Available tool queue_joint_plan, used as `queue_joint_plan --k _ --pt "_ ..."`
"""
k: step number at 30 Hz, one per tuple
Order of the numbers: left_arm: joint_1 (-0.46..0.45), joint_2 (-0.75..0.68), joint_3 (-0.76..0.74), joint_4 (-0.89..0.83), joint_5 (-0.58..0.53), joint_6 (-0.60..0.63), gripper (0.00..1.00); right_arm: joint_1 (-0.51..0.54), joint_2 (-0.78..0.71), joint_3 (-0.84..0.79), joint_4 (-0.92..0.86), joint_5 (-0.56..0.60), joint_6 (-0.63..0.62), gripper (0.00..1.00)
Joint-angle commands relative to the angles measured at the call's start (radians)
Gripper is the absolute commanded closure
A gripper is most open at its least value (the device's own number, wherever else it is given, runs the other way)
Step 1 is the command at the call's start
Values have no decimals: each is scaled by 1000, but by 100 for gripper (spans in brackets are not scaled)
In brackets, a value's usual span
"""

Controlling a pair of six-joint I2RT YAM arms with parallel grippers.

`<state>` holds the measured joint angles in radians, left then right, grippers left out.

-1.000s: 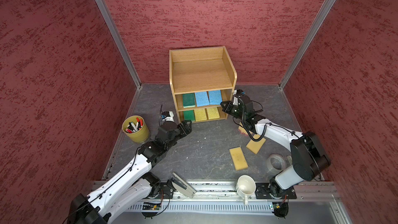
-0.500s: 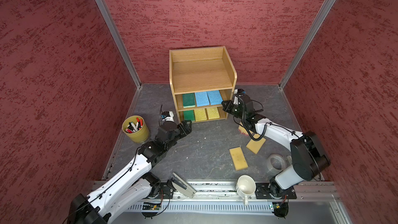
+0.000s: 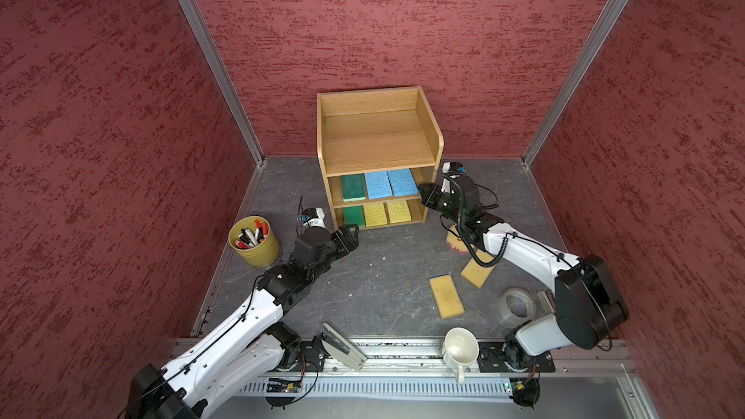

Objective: Place and organize the cleaning sponges onto the shelf

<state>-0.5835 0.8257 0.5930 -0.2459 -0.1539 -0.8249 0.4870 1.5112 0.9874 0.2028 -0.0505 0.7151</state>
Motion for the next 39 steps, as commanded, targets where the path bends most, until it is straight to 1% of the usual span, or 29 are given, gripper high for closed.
queue_joint_plan --k 1,6,9,15,22,25,29,31,33,35,38,39 --pt "-1 -12 8 10 7 6 15 17 18 42 -23 73 -38 77" --pt "-1 -25 2 3 -1 7 15 30 68 75 -16 110 -46 67" --pt "0 -31 1 0 -4 9 15 32 88 82 -1 121 -36 66" --pt "4 -38 -4 -5 -6 12 14 37 107 76 14 148 -18 66" --pt "7 -31 -5 6 1 13 14 58 106 73 18 138 -10 67" --pt "7 -31 -5 7 2 11 14 75 103 73 19 137 -5 70" --pt "7 -30 -1 6 5 11 14 82 97 63 20 142 10 78" --pt "7 -30 3 1 5 13 14 81 90 58 20 145 15 79" --pt "7 -31 3 0 5 13 14 82 77 45 25 156 20 83" --pt "8 -32 1 1 6 12 14 81 64 39 19 168 19 83" --pt "7 -31 1 2 9 9 14 82 41 29 20 179 15 77" --pt "7 -31 3 2 10 9 14 83 29 21 26 181 15 77"
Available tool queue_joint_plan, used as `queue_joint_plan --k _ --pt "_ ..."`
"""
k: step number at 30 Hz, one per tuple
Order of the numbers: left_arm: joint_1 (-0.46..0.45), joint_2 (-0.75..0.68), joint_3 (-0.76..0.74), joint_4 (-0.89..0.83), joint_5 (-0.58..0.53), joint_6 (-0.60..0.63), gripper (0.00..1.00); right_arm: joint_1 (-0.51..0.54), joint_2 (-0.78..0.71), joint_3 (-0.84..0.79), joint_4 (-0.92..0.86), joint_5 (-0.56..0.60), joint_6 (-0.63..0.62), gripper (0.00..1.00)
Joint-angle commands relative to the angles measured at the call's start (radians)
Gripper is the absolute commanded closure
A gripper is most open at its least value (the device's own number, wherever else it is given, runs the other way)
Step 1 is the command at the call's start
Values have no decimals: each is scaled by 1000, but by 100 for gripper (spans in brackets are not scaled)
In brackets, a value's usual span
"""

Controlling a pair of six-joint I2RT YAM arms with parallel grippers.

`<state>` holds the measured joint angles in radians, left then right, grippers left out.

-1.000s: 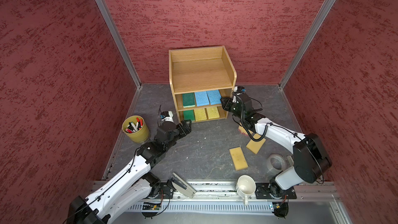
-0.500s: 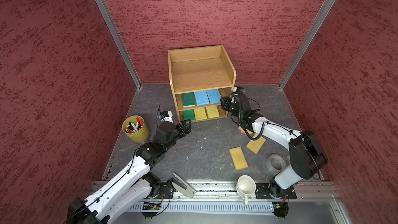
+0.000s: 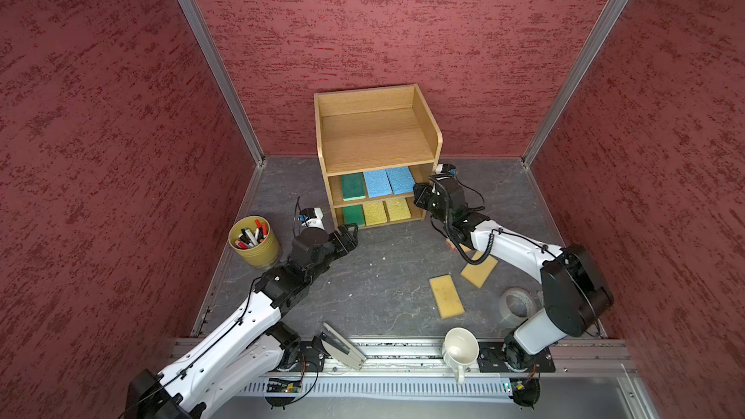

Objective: Place and organize the cleaning sponges onto the shelf

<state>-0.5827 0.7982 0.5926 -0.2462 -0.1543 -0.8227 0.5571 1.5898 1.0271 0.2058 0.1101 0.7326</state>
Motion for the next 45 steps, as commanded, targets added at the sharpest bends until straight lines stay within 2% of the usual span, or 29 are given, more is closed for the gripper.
queue_joint_plan --k 1,9,18,32,45 --pt "7 -4 3 3 10 7 14 13 -56 -22 26 21 -2 77" --pt "7 -16 2 3 6 11 14 60 -75 -24 79 -28 -25 79" --pt "9 -59 -9 -26 -15 14 14 111 48 49 146 -99 -17 81" --pt "24 -83 -18 -45 -11 18 14 113 126 89 150 -52 -17 82" --pt "26 -75 -7 -48 -7 13 14 113 41 41 159 -67 -31 81"
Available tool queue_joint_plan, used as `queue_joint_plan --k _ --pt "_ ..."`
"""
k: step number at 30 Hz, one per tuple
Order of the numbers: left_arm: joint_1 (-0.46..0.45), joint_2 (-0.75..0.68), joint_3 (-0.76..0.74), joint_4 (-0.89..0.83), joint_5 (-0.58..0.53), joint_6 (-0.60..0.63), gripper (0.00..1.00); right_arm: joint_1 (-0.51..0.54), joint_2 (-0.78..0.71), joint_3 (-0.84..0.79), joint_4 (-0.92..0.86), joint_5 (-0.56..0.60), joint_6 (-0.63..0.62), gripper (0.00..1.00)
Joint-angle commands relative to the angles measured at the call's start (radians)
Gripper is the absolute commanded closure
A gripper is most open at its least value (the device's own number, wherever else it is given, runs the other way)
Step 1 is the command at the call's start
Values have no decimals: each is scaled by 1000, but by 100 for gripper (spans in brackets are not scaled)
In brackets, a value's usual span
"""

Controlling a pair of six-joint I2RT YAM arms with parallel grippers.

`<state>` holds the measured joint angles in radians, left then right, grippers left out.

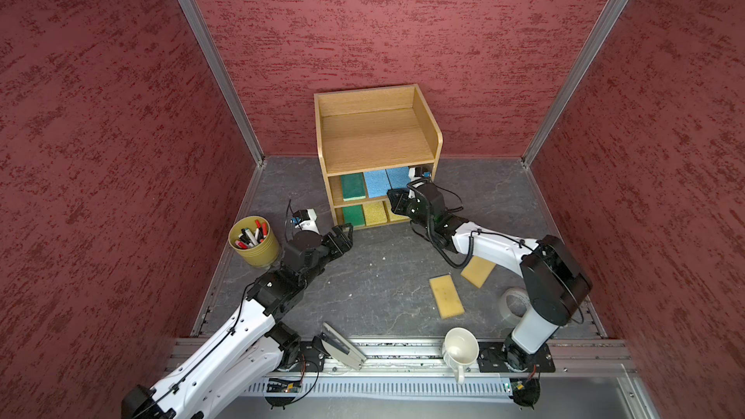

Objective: Place and organize the cleaning sponges onto the shelf

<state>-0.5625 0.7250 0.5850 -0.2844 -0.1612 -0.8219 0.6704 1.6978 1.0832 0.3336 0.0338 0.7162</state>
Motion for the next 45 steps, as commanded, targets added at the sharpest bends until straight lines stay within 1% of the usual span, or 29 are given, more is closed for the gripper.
queue_joint_plan --k 1,7,10,14,17,26,36,41,45 --pt "6 -1 1 -11 0 11 14 0 -88 -24 22 19 -23 82" --pt "4 6 7 -11 5 10 14 -17 -200 -52 -91 145 -102 80" --pt "3 7 6 -11 5 9 14 -60 -229 -67 -135 162 -95 80" --pt "3 7 6 -12 5 10 14 -96 -232 -67 -156 169 -107 78" --pt "3 6 7 -13 3 9 14 -107 -209 -49 -167 156 -110 78" --pt "5 0 1 -15 3 14 14 -109 -134 -18 -155 64 -77 79" --pt "4 -15 -8 -21 -1 12 14 -116 -99 8 -158 63 -21 74" --pt "4 -19 -11 -23 -2 13 14 -117 -92 -2 -123 17 23 74" --pt "6 -20 -13 -22 -4 13 13 -117 -101 -18 -103 -15 31 79"
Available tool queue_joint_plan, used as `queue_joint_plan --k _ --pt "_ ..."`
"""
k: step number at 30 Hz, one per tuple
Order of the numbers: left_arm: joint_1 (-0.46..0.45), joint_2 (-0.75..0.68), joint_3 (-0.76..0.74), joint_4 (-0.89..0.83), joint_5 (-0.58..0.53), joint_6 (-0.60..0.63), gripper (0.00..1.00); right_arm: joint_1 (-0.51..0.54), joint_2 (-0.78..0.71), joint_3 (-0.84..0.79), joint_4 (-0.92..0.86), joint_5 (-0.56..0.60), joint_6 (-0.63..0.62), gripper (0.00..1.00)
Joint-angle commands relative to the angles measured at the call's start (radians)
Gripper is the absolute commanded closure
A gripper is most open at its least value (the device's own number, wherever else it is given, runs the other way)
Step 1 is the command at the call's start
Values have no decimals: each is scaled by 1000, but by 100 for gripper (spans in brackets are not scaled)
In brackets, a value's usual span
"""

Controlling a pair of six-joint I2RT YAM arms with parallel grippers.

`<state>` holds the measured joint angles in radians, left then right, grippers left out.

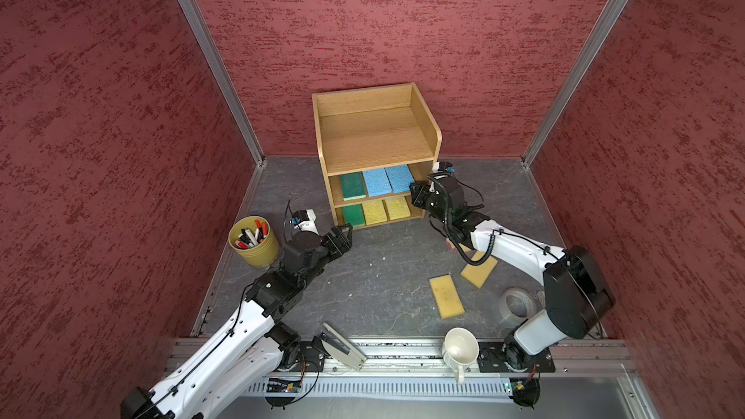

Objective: Place and organize the cleaning sponges onto the shelf

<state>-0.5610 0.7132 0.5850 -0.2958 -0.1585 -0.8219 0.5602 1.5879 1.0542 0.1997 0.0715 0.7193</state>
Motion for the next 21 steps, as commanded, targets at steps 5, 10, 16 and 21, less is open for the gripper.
queue_joint_plan --k 5,10,16,21 --pt "5 -3 -16 -3 -3 10 13 4 -14 -3 16 -32 14 82" --pt "4 5 -17 3 0 7 13 26 -4 -11 24 -42 26 83" --pt "5 3 -16 -1 -3 9 13 66 21 3 23 -63 33 88" --pt "4 0 -14 -8 -4 7 13 76 38 7 28 -72 43 94"
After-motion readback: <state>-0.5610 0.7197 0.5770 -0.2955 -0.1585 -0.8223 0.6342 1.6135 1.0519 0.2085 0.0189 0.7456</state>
